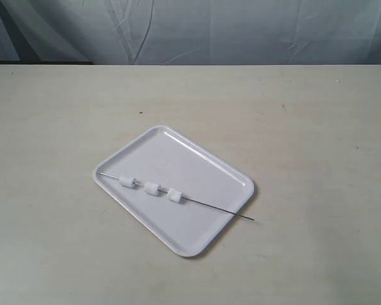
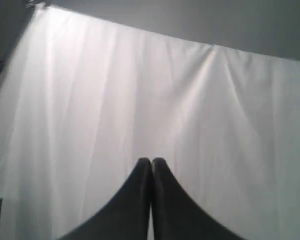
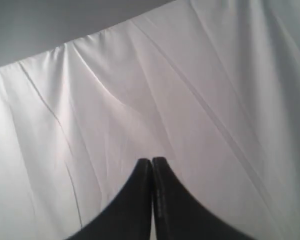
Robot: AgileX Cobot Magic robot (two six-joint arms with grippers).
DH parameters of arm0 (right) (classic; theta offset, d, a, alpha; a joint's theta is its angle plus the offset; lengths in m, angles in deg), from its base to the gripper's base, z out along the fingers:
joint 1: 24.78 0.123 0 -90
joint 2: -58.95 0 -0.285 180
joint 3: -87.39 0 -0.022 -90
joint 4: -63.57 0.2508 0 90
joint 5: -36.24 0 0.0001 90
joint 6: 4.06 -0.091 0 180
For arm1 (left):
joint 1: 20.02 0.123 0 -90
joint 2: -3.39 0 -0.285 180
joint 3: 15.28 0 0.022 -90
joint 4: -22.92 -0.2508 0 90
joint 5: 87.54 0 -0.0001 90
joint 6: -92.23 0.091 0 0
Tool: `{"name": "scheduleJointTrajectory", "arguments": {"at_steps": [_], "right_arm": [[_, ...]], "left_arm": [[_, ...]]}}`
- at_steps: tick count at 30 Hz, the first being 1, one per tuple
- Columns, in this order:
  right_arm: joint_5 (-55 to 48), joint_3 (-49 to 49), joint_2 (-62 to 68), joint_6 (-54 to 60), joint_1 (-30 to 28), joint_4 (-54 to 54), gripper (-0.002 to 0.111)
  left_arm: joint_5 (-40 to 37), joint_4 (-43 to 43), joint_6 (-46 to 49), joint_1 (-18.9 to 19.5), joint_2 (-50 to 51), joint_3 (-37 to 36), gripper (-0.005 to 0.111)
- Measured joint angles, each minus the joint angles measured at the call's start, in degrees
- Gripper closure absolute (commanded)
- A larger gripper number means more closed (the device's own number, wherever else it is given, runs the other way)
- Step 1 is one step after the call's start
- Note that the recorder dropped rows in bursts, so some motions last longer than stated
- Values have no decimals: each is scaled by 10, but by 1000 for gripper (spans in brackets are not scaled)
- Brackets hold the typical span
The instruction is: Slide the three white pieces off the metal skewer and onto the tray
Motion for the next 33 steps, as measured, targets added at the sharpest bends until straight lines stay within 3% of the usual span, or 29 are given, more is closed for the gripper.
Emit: {"name": "scheduleJointTrajectory", "arguments": {"at_steps": [3, 5, 7, 8, 9, 10, 12, 14, 16, 19, 22, 28, 30, 33], "right_arm": [[-96, 198, 131, 0, 55, -67, 108], [-247, 348, 245, 17, 107, -85, 108], [-397, 476, 345, 87, 154, -66, 108], [-530, 565, 437, 169, 196, -34, 108], [-574, 593, 481, 201, 220, -21, 108], [-650, 646, 566, 265, 267, -1, 108], [-710, 684, 674, 342, 319, 19, 108], [-752, 696, 773, 410, 353, 49, 108], [-794, 697, 885, 460, 375, 54, 108], [-817, 697, 1016, 503, 385, 24, 108], [-777, 696, 1067, 515, 385, -1, 108], [-719, 693, 1110, 536, 392, 96, 107], [-716, 692, 1128, 542, 402, 94, 102], [-705, 689, 1146, 547, 418, 83, 82]], "left_arm": [[7, -214, -114, -1, 109, 111, 107], [2, -312, -200, -15, 197, 181, 107], [-16, -407, -378, -25, 274, 223, 107], [-17, -515, -565, -26, 337, 238, 107], [-7, -560, -630, -26, 361, 239, 107], [41, -667, -761, -26, 424, 240, 107], [145, -762, -864, -27, 516, 240, 107], [229, -796, -899, -27, 588, 240, 107], [263, -805, -905, -27, 646, 233, 107], [239, -810, -901, -27, 717, 227, 107], [174, -806, -901, -27, 752, 226, 107], [119, -799, -857, -27, 800, 226, 107], [117, -799, -854, -27, 811, 226, 107], [116, -799, -852, -27, 821, 226, 107]]}}
